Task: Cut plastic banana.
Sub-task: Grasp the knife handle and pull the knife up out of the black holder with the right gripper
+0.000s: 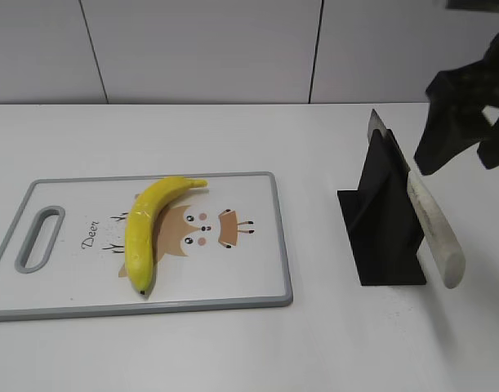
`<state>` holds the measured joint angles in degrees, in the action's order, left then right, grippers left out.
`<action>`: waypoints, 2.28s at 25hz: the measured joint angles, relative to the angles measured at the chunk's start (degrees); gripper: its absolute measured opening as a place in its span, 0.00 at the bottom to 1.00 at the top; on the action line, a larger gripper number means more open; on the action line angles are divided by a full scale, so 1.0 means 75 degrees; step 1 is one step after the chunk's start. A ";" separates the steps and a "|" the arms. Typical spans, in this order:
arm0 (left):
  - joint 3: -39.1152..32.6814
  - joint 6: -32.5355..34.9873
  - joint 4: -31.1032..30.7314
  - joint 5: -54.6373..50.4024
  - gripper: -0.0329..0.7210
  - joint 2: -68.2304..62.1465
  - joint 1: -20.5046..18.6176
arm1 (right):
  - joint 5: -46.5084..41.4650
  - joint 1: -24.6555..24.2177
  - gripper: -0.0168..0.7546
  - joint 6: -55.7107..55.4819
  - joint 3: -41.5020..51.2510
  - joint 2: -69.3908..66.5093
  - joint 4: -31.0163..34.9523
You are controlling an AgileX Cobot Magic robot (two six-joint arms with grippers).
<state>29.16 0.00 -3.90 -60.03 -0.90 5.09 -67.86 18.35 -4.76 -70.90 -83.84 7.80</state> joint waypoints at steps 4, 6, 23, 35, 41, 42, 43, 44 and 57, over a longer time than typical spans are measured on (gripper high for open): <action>0.0000 0.0000 0.0000 0.0000 0.83 0.0000 0.0000 | -0.0008 0.0434 0.79 -0.0587 -0.0022 -0.0749 -0.0314; 0.0000 0.0000 0.0000 0.0000 0.83 0.0000 0.0000 | -0.0008 0.0468 0.79 -0.0793 0.0008 -0.1041 -0.0346; 0.0000 0.0000 0.0000 0.0000 0.83 0.0000 0.0000 | 0.1484 0.0468 0.65 -0.1405 0.1379 -0.1217 -0.0632; 0.0000 0.0000 0.0000 0.0000 0.83 0.0000 0.0000 | 0.1299 0.0468 0.55 -0.1405 0.1394 -0.1558 -0.0633; 0.0000 0.0000 0.0000 0.0000 0.83 0.0000 0.0000 | 0.1292 0.0477 0.26 -0.1352 0.1394 -0.1558 -0.0568; 0.0000 0.0000 0.0000 0.0000 0.83 0.0000 0.0000 | 0.1292 0.0477 0.26 -0.1352 0.1394 -0.1549 -0.0568; 0.0000 0.0000 0.0000 0.0000 0.83 0.0000 0.0000 | 0.1292 0.0477 0.26 -0.1352 0.1394 -0.1526 -0.0568; 0.0000 0.0000 0.0000 0.0000 0.82 0.0000 0.0000 | 0.1292 0.0477 0.26 -0.1352 0.1394 -0.1466 -0.0574; 0.0000 0.0000 0.0000 0.0000 0.81 0.0000 0.0000 | 0.1236 0.0477 0.26 -0.1244 0.1394 0.0294 -0.0711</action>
<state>29.16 0.00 -3.90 -60.03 -0.90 5.09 -58.59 21.93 -14.08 -60.45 -81.64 2.47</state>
